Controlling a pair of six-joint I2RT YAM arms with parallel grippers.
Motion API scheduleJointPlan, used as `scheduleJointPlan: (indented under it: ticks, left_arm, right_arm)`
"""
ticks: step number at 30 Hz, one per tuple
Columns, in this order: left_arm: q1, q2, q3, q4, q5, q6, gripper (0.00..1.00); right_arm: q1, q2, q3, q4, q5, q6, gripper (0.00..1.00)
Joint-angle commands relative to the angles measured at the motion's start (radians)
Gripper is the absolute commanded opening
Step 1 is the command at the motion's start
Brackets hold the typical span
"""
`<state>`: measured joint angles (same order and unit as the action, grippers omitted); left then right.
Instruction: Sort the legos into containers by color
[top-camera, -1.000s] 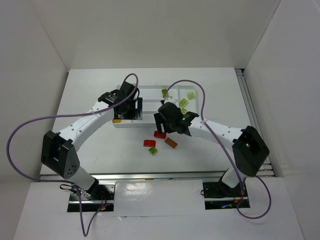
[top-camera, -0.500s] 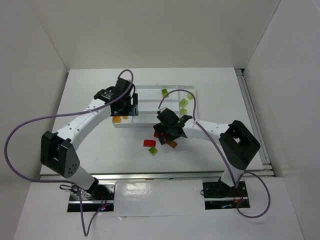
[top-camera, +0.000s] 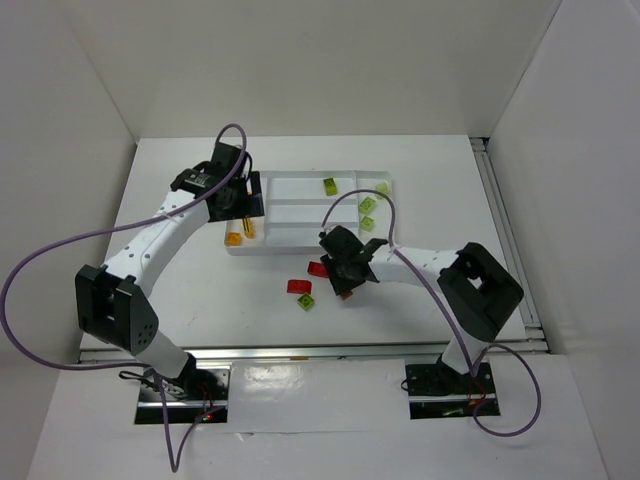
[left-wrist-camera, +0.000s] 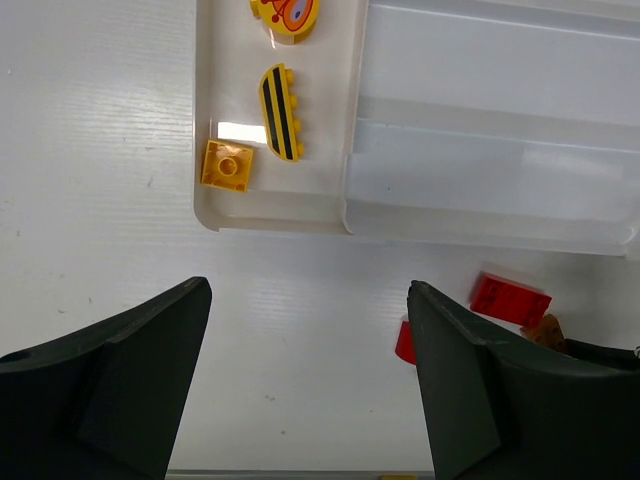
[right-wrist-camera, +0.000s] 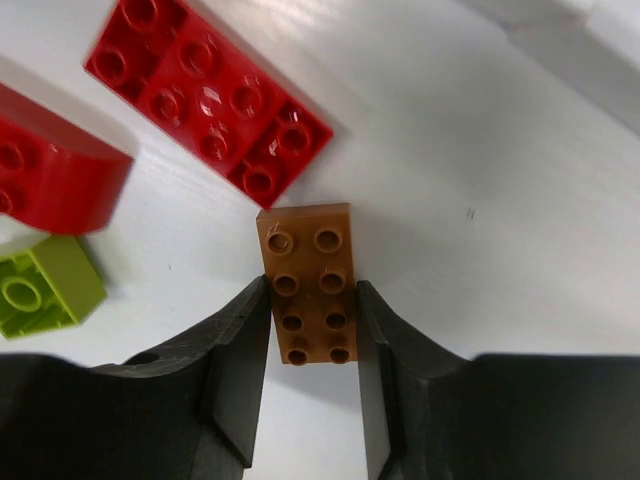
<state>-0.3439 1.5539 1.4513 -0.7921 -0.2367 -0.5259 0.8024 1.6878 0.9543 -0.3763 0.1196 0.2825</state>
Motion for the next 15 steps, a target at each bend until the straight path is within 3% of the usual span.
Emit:
scheduleJointPlan:
  ticks: [1,3,7,9,15]
  left_arm:
    - [-0.001,-0.023,0.035,0.002,0.013,0.014,0.91]
    - [-0.001,-0.023,0.035,0.002,0.013,0.014,0.91]
    - [-0.001,-0.023,0.053,0.011,0.048,0.014,0.91]
    - [0.008,-0.014,0.063,0.011,0.062,0.014,0.91]
    - [0.008,-0.003,0.061,0.02,0.08,0.014,0.91]
  right_arm:
    - [-0.003,-0.072,-0.034,-0.03,-0.006,0.044,0.29]
    - [-0.003,-0.164,-0.034,-0.071,0.044,0.044,0.23]
    - [-0.003,-0.304,0.023,-0.147,0.143,0.057,0.23]
    - [-0.063,-0.313,0.101,-0.147,0.143,0.035,0.23]
    - [-0.167,-0.027,0.417,-0.098,0.14,0.014,0.23]
